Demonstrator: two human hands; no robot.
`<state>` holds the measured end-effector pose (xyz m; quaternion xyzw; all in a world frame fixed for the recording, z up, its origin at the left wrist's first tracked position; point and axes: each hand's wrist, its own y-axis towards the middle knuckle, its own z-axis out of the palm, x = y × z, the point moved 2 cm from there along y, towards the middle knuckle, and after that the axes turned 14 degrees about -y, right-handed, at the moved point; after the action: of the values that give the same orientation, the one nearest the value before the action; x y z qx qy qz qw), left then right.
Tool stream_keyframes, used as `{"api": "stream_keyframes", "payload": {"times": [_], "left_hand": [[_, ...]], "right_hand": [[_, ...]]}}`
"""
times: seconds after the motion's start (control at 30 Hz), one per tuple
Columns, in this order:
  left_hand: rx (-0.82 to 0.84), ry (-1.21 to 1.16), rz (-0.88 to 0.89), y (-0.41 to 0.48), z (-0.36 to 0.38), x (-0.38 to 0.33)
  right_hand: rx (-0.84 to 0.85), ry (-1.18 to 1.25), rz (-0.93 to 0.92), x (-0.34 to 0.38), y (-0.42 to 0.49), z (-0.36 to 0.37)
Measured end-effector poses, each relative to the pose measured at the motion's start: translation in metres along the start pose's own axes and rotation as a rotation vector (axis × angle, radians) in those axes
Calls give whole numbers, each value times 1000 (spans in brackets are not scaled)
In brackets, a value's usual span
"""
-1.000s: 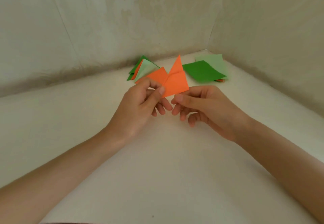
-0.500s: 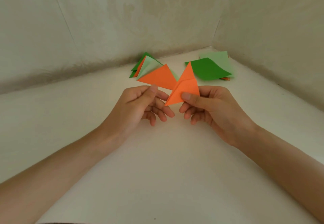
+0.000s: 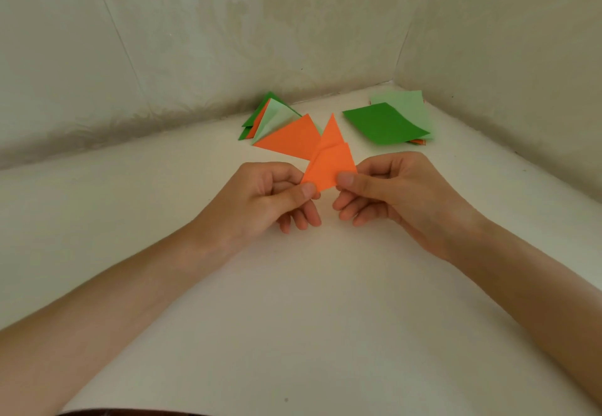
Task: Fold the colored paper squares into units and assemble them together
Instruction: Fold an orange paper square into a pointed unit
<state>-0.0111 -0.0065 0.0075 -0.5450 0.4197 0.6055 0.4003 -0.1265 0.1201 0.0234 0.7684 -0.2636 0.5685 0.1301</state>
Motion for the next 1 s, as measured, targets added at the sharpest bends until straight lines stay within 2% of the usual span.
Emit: {"api": "stream_keyframes", "payload": {"times": [0.13,0.33,0.57,0.73,1.0], "left_hand": [[-12,-28,-1,-1,0,-1],[-15,-54,-26,1,-1,0],[-4,-122,-11,1,-3,-1],[-5,-68,-6,1,-2,0],[-94,28,29,0,-1,-1]], "right_hand": [[-8,-5,-37,0,-1,-3],[-87,-16,-236,3,0,-3],[-67,-62,-348,-4,2,-1],[-28,-186,-415,-11,4,-1],[38,-201,-523,-13,2,1]]}}
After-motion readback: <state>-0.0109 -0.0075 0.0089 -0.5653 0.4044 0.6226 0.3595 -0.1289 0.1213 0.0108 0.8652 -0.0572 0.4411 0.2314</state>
